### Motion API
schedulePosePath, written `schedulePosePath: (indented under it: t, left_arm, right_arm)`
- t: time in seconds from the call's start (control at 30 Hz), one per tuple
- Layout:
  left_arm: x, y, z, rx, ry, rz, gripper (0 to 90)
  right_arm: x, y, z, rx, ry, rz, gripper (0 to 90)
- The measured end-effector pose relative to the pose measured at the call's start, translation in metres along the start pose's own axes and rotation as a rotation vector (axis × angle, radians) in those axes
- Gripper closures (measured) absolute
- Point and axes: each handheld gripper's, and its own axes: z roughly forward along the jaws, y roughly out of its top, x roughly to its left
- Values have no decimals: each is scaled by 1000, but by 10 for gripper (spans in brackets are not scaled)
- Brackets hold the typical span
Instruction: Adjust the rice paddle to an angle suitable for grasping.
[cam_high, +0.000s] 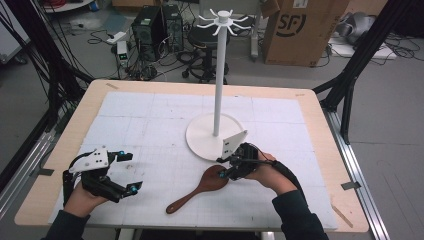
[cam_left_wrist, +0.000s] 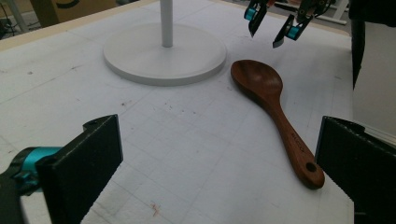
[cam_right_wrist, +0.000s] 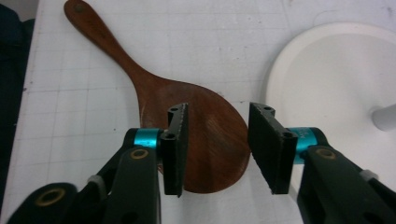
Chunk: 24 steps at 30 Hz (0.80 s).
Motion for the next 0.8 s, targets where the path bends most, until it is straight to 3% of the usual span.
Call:
schedulePosePath:
  t: [0.37,0.5,0.8]
  left_arm:
    - [0,0,0,6,-1,3,17]
    - [0,0,0,6,0,4,17]
    - [0,-1,1,12,-3,3,17]
  right_arm:
    - [1,13,10,53,71,-43,756]
    - [1,19,19,101,89,-85,892]
    - [3,30,33,136,114,-78,895]
